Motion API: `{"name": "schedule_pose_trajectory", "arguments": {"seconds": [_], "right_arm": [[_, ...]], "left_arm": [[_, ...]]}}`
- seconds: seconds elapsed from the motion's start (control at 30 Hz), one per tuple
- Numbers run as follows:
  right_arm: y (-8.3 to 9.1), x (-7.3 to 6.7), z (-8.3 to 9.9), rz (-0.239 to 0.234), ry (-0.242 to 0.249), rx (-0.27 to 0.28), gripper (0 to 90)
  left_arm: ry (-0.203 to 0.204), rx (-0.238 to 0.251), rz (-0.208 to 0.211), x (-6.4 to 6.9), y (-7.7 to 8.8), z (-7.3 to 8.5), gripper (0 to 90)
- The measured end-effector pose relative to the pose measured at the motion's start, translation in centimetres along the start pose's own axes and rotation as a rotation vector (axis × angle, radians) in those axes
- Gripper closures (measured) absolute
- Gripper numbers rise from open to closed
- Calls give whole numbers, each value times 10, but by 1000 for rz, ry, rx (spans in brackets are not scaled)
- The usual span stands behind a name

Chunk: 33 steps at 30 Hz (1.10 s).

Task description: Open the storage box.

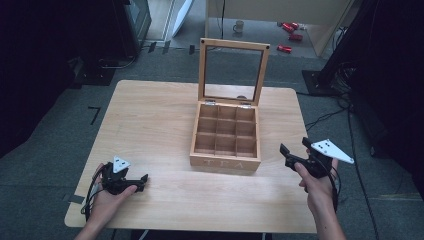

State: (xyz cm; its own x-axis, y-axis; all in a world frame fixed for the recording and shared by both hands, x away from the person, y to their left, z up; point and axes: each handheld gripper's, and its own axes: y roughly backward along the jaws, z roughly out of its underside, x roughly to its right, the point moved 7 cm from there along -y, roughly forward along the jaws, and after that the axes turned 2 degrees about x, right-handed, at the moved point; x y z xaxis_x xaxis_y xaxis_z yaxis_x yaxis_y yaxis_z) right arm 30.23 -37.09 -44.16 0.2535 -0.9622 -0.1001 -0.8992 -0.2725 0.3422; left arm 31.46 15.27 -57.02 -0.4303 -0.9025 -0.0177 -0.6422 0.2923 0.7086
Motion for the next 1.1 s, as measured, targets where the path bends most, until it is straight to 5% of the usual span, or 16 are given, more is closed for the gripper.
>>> {"name": "schedule_pose_trajectory", "arguments": {"seconds": [0.43, 0.73, 1.1], "right_arm": [[26, 24, 65, 56, -52, -77, 141], [21, 40, 111, 117, -44, -184, 141], [12, 41, 136, 140, -16, -311, 136]], "left_arm": [[1, 0, -1, 0, 0, 0, 0], [1, 0, -1, 0, 0, 0, 0], [2, 0, -1, 0, 0, 0, 0]]}}
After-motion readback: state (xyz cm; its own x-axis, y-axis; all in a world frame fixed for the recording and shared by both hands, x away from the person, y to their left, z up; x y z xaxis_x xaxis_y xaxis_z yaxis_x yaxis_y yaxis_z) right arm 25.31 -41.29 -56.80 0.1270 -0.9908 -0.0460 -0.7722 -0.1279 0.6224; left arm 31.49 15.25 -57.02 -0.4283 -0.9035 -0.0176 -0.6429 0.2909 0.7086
